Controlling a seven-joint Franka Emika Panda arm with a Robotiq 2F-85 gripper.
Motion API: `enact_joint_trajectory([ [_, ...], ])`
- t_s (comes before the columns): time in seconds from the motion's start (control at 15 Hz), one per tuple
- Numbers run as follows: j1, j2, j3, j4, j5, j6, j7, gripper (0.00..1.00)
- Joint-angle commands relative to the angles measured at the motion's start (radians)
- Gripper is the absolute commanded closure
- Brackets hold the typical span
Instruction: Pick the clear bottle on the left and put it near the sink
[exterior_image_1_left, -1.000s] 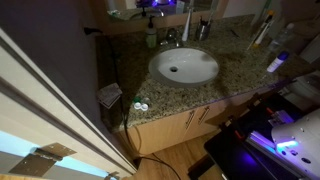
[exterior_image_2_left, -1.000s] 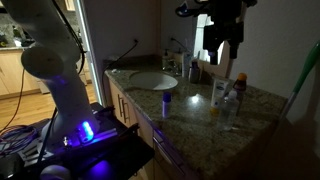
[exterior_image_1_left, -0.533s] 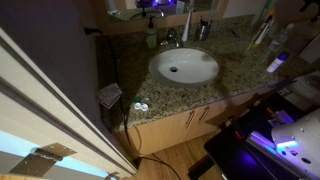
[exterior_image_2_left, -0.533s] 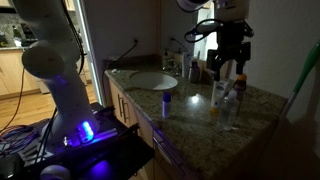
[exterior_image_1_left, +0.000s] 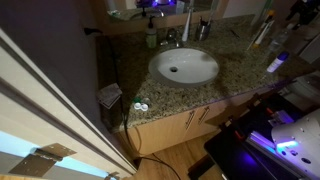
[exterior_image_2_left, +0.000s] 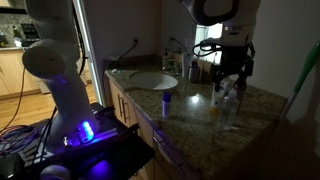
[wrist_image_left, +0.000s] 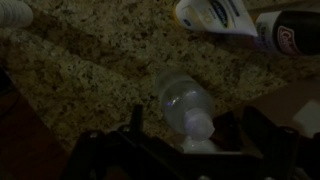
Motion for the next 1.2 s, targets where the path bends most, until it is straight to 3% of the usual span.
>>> enact_joint_trajectory([
  [0.0,0.023,0.016,-0.025,0.018,0.008,-0.012,0.001,0.0],
  [0.73,0.038,0.198,-0.043,0.061,0.024,0.126,0.125,0.0],
  [0.8,0.034,0.2,-0.039,0.058,0.033,0.121,0.113,0.04],
  [0.87,0.03,0.197,-0.035,0.057,0.043,0.113,0.1,0.27],
  [0.93,0.029,0.196,-0.034,0.058,0.049,0.106,0.098,0.29],
  [1.13,0.024,0.2,-0.034,0.062,0.064,0.088,0.094,0.49],
])
